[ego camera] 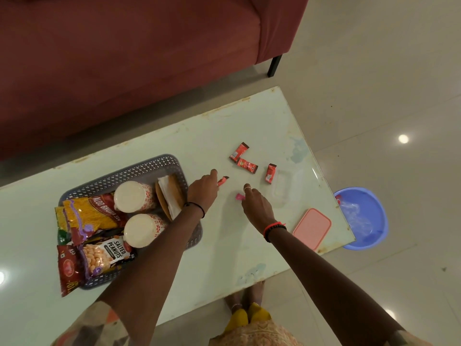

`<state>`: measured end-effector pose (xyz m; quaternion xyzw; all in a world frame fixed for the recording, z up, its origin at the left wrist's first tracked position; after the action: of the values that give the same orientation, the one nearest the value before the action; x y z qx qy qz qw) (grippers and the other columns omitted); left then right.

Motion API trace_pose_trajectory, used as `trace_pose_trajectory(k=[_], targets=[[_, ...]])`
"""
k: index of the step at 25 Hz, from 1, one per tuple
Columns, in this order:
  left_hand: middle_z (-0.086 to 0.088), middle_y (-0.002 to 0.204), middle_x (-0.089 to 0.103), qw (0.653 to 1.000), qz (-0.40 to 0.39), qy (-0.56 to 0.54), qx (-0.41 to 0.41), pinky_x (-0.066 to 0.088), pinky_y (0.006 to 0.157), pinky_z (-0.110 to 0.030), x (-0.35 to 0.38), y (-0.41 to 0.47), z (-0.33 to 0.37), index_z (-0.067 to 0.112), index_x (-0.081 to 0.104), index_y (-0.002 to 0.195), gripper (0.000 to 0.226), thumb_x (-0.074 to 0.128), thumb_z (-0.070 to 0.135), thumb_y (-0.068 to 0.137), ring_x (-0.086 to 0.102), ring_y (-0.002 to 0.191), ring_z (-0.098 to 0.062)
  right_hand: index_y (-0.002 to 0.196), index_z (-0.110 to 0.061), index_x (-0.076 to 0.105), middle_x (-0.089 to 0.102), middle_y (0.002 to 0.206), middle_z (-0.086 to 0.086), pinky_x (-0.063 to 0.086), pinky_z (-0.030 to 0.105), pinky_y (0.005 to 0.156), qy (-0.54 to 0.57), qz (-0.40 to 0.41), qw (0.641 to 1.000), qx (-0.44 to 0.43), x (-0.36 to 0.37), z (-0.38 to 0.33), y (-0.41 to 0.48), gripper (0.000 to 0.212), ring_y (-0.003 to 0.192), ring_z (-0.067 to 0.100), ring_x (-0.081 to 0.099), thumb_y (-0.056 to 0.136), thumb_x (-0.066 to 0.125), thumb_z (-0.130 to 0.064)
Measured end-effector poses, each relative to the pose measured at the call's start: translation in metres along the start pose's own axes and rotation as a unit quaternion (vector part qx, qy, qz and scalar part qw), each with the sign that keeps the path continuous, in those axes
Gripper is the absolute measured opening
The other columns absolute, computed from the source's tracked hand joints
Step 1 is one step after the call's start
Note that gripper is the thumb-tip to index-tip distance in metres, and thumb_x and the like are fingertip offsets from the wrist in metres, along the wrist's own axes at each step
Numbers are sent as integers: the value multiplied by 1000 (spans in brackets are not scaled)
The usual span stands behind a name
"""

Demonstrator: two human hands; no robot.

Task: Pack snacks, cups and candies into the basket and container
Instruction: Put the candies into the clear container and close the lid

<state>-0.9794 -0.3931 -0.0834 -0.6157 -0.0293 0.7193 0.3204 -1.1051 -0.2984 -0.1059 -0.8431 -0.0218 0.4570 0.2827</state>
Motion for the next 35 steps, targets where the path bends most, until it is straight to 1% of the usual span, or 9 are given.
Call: trace_pose_trajectory(k=[5, 10, 14, 16, 19, 22, 28, 32, 35], targets=[[-26, 109, 62, 963, -13, -242, -121, 49, 86, -49, -22, 21, -5, 0, 41, 116, 30, 46, 7, 87, 59, 99, -44, 134, -6, 34, 59, 114, 18, 51, 40, 72, 32, -31, 999, 21, 1, -8, 12, 47, 94, 37, 63, 94, 54, -19], [-23, 117, 60, 907, 35, -355, -223, 47, 91, -41, -24, 41, -3, -3, 47, 116, 36, 45, 17, 85, 56, 108, -40, 113, -5, 45, 50, 99, 19, 44, 38, 61, 61, -58, 996, 22, -1, -12, 16, 21, 81, 40, 60, 95, 38, -14], [-19, 110, 65, 919, 79, -342, -181, 47, 85, -38, -20, 54, 7, 0, 55, 110, 35, 51, 26, 87, 58, 105, -36, 77, -10, 39, 45, 77, 8, 34, 28, 51, 171, -25, 983, 65, -23, -15, 21, 13, 59, 23, 44, 89, 42, -16], [-21, 108, 66, 928, 85, -322, -170, 47, 84, -40, -17, 62, 12, -1, 57, 105, 30, 49, 25, 90, 58, 104, -39, 76, -9, 39, 53, 70, 9, 37, 21, 46, 231, -4, 969, 87, -43, -9, 28, 14, 55, 17, 46, 87, 47, -12], [-23, 118, 61, 946, 55, -285, -146, 46, 92, -45, -9, 71, 19, -1, 50, 118, 34, 49, 19, 92, 54, 113, -40, 89, -9, 46, 58, 61, 3, 35, 5, 37, 263, 20, 961, 83, -78, 6, 42, 3, 50, 4, 50, 88, 50, -8], [-23, 120, 60, 957, 52, -263, -105, 46, 95, -47, -4, 80, 25, -1, 48, 122, 35, 51, 17, 92, 53, 114, -37, 100, -8, 54, 57, 60, 1, 38, 6, 37, 264, 39, 960, 85, -105, 23, 58, 13, 51, 10, 54, 88, 49, -7], [-21, 110, 61, 975, 58, -206, -54, 47, 89, -48, -5, 96, 32, -1, 52, 108, 31, 59, 20, 87, 55, 105, -36, 94, -6, 63, 51, 60, 1, 40, 18, 48, 216, 90, 969, 79, -121, 39, 77, 13, 63, 19, 53, 88, 52, -13], [-24, 100, 64, 972, 28, -224, -56, 46, 76, -39, -6, 101, 32, -5, 58, 92, 21, 59, 15, 85, 59, 95, -38, 88, -8, 65, 47, 58, -3, 36, 23, 51, 192, 85, 973, 95, -123, 46, 79, 11, 56, 12, 46, 86, 58, -16], [-28, 95, 65, 962, 20, -261, -73, 43, 69, -36, -6, 103, 29, -9, 59, 87, 22, 57, 12, 85, 60, 91, -39, 80, -11, 60, 48, 61, -2, 32, 19, 45, 295, 74, 943, 139, -127, 48, 79, 8, 51, 11, 42, 86, 59, -16]])
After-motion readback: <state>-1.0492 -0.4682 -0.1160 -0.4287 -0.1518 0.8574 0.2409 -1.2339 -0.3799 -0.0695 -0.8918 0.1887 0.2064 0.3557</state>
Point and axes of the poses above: each hand's wrist, its own y-axis towards the middle knuckle, its own x-axis out of the palm, z = x × y, the point moved 1 cm from there along y, towards the middle knuckle
